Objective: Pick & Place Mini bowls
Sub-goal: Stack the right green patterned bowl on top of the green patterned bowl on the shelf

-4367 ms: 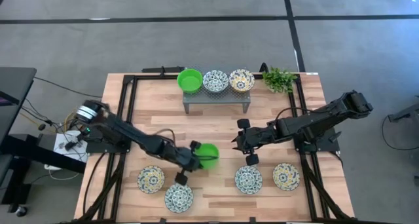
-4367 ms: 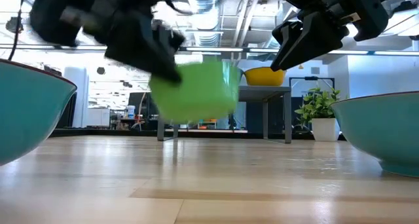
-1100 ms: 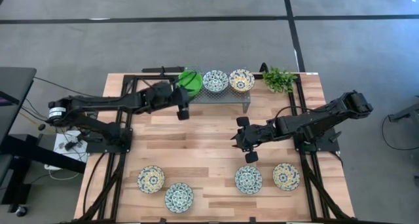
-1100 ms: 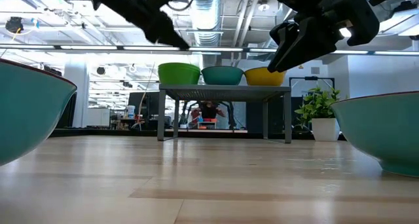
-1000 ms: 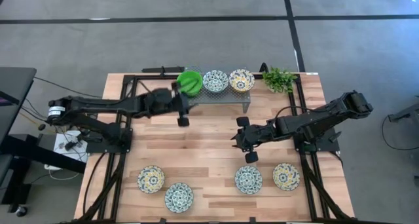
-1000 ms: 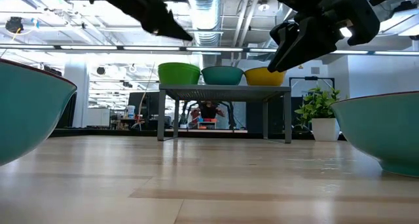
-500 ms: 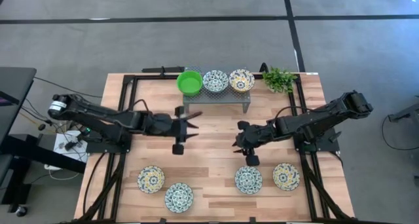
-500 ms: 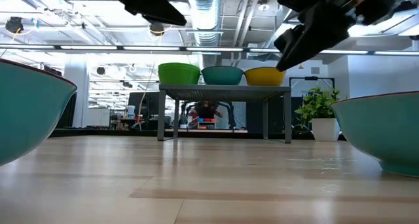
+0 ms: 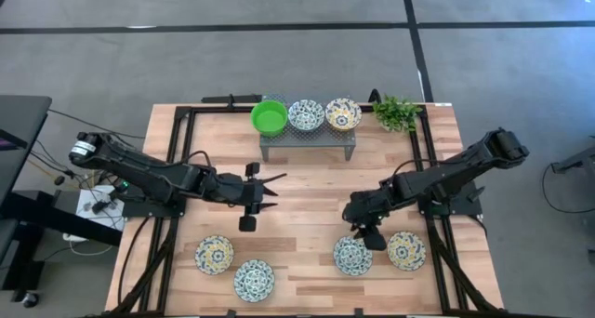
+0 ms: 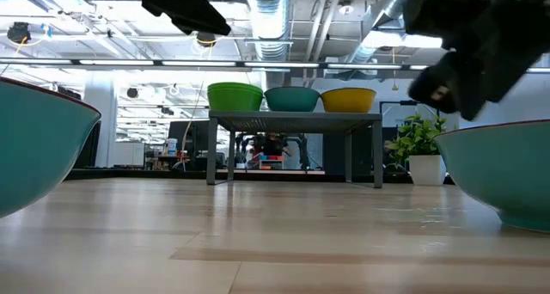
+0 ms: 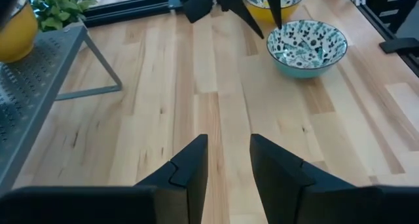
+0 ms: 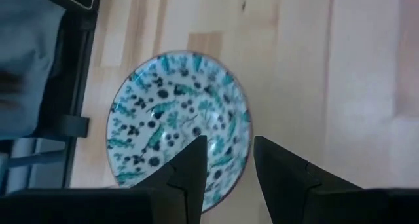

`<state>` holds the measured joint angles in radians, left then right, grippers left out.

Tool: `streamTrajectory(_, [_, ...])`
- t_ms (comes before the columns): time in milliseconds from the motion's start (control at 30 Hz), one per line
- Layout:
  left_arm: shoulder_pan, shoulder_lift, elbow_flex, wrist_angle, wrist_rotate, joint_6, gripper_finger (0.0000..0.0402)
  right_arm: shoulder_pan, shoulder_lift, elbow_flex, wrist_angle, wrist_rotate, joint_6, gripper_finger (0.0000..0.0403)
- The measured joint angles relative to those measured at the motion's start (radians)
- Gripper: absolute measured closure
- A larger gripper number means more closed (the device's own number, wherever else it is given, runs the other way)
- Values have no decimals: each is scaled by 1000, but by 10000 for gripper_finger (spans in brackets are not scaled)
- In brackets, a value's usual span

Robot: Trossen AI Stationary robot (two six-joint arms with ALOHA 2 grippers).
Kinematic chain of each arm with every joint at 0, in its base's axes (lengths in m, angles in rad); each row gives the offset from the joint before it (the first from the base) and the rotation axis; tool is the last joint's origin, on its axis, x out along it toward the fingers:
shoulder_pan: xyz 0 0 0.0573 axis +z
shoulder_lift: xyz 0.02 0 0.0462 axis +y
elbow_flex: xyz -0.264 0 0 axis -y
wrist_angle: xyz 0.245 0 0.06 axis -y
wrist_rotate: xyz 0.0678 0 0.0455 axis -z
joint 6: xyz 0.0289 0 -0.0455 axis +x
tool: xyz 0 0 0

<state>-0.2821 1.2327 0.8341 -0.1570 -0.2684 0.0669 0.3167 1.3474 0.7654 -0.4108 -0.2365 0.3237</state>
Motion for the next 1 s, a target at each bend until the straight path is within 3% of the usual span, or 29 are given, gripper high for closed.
streamTrajectory(133, [0,0,0,0,0,3,286,19,17,-6,3,1,78,281])
streamTrajectory(600, [5,0,0,-2,0,6,286,22,180,-4,58,2,89,281])
streamTrajectory(1000, [5,0,0,-1,0,6,286,23,103,-4,59,1,89,281])
